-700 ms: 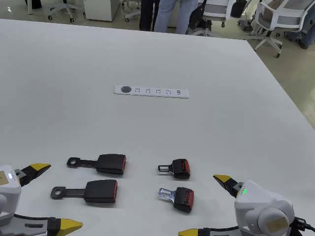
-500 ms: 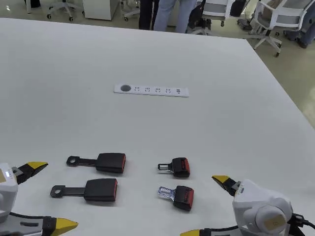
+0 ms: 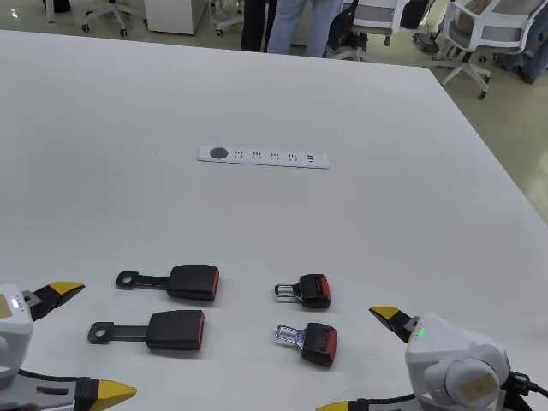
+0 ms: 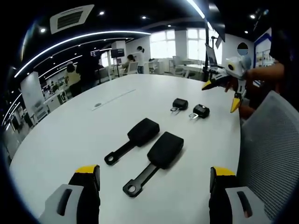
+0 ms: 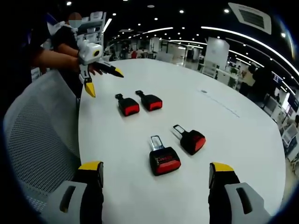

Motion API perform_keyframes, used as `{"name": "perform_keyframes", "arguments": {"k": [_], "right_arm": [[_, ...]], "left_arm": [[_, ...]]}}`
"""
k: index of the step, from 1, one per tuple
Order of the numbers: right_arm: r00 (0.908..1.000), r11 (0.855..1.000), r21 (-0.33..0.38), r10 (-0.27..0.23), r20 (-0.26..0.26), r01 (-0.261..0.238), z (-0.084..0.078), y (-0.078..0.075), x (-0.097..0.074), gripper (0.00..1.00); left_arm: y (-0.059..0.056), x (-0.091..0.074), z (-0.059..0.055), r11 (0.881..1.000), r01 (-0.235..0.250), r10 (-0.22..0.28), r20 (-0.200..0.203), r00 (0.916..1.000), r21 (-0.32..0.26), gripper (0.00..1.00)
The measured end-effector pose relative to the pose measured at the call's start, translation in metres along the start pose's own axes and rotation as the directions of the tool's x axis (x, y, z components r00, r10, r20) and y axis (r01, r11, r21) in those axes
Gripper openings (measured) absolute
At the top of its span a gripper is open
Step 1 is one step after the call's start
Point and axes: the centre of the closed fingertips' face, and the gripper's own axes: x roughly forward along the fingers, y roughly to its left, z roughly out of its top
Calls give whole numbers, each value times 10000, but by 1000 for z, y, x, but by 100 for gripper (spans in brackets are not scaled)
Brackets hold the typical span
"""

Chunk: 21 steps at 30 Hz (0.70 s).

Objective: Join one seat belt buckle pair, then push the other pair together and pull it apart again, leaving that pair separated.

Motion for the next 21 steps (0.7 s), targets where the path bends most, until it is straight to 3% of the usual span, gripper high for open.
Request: {"name": "perform_keyframes", "arguments": {"k": [9,21], "right_arm": [[10000,10000,-41,59,-20,-59,1,2,-1,95],[10000,9999,-59,88,-34,-88,0,-1,-2,95]], "left_arm": [[-4,-1,2,10000,68,-68,-54,10000,63,100],[0,0,-2,9999,126,-126,-94,9999,48,100]]}}
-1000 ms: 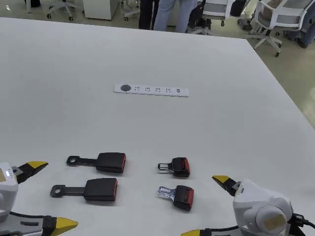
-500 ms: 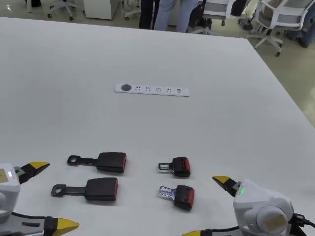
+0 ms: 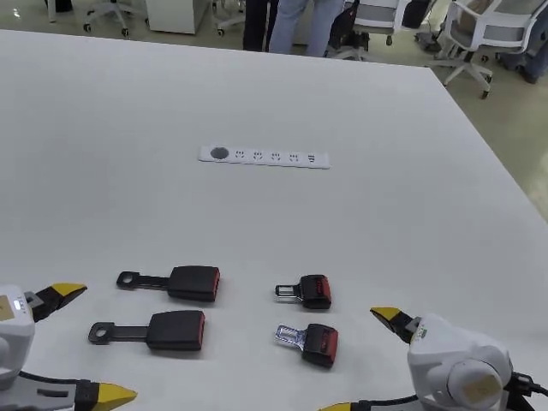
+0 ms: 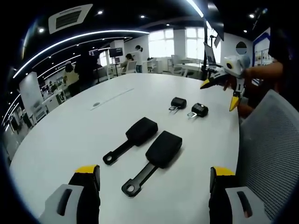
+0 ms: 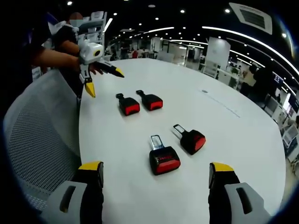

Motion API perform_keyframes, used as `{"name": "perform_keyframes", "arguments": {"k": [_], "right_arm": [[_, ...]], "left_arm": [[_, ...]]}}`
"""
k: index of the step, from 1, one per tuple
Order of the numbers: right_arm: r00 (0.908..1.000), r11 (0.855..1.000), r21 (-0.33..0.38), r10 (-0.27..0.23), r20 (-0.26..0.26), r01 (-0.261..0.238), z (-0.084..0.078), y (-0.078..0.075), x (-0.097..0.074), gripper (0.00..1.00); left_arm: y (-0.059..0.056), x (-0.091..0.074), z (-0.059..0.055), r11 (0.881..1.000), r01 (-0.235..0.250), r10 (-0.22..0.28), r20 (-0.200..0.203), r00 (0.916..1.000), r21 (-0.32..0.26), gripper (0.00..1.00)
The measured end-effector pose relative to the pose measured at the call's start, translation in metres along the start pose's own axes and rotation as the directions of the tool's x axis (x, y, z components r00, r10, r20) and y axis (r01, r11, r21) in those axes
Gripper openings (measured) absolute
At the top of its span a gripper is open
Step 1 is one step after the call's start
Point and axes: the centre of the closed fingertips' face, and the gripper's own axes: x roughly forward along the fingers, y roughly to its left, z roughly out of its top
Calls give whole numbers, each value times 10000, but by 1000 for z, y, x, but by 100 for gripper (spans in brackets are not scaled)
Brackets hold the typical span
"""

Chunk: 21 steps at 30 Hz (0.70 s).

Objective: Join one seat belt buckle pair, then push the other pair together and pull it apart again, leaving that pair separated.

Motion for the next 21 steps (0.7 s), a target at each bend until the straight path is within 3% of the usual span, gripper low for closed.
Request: {"name": "perform_keyframes", "arguments": {"k": [21], "right_arm": [[10000,10000,6,-4,11,4,2,0,-1,95]], "left_arm": [[-2,2,1,10000,53,-53,-6,10000,16,100]]}}
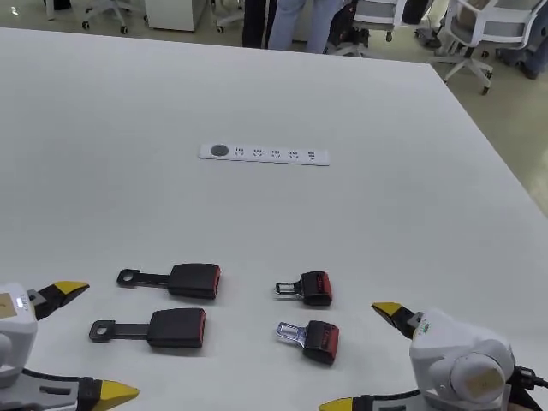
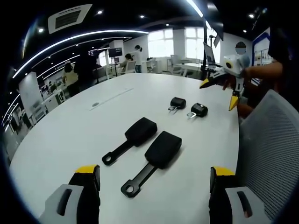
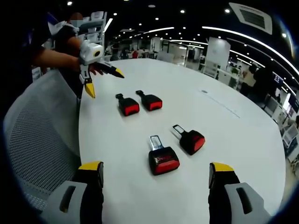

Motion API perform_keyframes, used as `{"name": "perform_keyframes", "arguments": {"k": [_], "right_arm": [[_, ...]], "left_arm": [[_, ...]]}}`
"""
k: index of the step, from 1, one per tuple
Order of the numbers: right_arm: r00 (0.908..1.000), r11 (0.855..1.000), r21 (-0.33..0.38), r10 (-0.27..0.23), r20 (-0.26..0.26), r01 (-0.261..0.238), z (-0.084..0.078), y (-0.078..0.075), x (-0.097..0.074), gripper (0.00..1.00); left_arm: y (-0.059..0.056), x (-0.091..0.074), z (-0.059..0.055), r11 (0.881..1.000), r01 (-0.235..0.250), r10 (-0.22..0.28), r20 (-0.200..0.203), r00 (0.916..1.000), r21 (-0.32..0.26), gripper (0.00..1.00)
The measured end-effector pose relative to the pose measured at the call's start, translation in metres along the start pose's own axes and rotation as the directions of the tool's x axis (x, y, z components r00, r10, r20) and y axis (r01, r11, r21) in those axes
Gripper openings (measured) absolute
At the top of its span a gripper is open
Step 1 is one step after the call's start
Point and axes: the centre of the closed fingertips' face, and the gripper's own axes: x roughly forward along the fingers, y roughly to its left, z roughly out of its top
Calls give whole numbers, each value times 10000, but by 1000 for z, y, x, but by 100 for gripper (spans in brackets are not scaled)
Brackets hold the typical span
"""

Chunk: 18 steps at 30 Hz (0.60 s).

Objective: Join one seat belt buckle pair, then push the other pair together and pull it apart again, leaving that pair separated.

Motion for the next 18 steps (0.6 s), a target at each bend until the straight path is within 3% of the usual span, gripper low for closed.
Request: {"name": "perform_keyframes", "arguments": {"k": [18], "right_arm": [[10000,10000,-35,27,-3,-27,0,-2,0,95]], "left_arm": [[0,-1,0,10000,-18,18,29,10000,-36,100]]}}
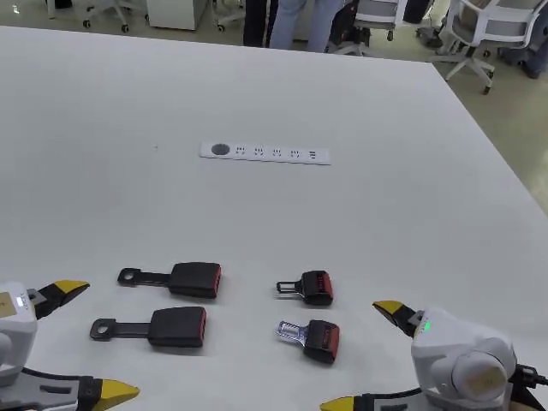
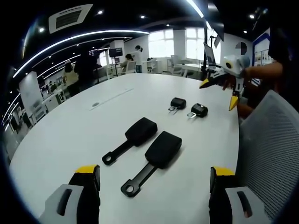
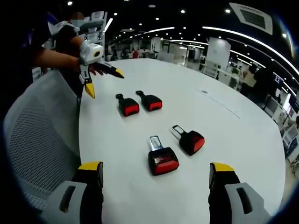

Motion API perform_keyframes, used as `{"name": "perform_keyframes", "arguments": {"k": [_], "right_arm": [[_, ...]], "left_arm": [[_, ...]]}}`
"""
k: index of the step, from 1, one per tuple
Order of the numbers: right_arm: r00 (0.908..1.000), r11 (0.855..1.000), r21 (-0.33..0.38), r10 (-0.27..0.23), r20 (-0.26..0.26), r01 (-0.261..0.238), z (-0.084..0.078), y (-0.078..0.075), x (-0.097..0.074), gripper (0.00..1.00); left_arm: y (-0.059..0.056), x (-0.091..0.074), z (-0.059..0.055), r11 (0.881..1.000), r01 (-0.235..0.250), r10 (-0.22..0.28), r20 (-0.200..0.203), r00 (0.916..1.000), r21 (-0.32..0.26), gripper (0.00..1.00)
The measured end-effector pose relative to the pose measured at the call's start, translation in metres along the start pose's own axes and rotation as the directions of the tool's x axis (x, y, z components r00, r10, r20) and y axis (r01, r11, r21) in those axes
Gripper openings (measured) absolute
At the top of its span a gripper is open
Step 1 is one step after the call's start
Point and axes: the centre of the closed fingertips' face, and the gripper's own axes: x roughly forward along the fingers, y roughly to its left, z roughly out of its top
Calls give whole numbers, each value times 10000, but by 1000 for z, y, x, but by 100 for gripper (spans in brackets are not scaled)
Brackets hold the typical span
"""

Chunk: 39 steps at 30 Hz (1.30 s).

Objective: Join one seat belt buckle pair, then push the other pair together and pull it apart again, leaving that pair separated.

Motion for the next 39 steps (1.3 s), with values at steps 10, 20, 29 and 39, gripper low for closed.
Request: {"name": "perform_keyframes", "arguments": {"k": [10,20,29,39], "right_arm": [[9993,9994,-214,280,-266,-285,-3,-3,2,94],[9959,9955,-572,723,-550,-754,-5,-8,9,90],[9890,9877,-956,1144,-940,-1233,-11,-9,15,84],[9783,9742,-1441,1538,-1386,-1736,-16,-4,23,73]], "left_arm": [[-1,5,2,9996,227,-225,-136,9997,183,98],[-7,16,9,9935,915,-880,-533,9947,681,93],[-14,28,13,9793,1679,-1557,-1094,9817,1129,86],[-16,43,9,9568,2391,-2110,-1706,9625,1654,77]]}}
